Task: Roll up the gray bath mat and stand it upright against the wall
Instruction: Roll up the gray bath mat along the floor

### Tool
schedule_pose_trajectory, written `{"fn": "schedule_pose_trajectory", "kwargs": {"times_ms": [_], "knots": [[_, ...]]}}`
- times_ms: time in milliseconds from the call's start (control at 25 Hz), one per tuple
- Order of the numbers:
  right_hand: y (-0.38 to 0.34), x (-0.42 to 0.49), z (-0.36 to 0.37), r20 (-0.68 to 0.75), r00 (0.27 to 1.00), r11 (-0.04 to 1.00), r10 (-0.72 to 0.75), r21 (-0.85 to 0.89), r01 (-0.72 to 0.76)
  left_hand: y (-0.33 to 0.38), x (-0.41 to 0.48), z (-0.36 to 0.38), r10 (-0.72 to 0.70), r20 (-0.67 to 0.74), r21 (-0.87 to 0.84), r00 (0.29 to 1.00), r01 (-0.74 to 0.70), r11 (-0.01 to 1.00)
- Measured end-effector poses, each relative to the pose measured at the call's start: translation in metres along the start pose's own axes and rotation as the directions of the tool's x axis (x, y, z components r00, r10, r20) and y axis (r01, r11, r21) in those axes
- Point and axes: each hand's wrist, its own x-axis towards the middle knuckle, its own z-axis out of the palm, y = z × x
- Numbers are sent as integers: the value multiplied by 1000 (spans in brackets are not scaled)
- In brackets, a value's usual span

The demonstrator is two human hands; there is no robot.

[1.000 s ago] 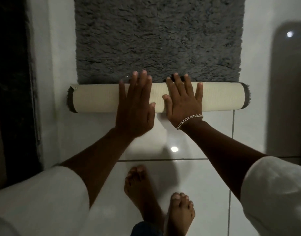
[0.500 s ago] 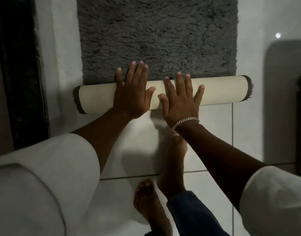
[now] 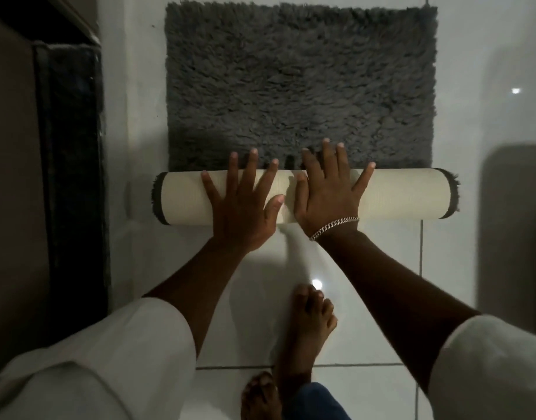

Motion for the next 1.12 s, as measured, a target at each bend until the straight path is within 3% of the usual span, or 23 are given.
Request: {"fn": "schedule_pose_trajectory", "kwargs": {"times_ms": [280, 400, 520, 680, 800, 960, 1120], "knots": [[3, 28, -15, 179, 984, 997, -4, -77, 18, -15, 84, -30, 25, 115, 36, 993, -29, 999], [7, 51, -12, 152, 988, 996, 7, -93, 7, -11, 92, -41, -15, -18, -70, 1000, 13, 997], [6, 83, -5, 101, 995, 996, 7, -91, 3, -3, 68, -41, 15, -141, -113, 990, -32, 993], [2, 133, -6, 62, 997, 997, 49, -64, -45, -1, 60, -38, 13, -87, -93, 996, -21, 995], [0, 129, -19, -21, 999, 997, -33, -65, 32, -15, 109, -49, 37, -10, -65, 999, -37, 997], [-3, 109, -29, 63, 996, 987, -68, -138, 76, -32, 189, -76, 38, 109, -174, 993, -18, 985], [-13, 154, -35, 165, 986, 988, -5, -150, 30, -34, 182, -94, 73, -38, -223, 997, -80, 972]]}}
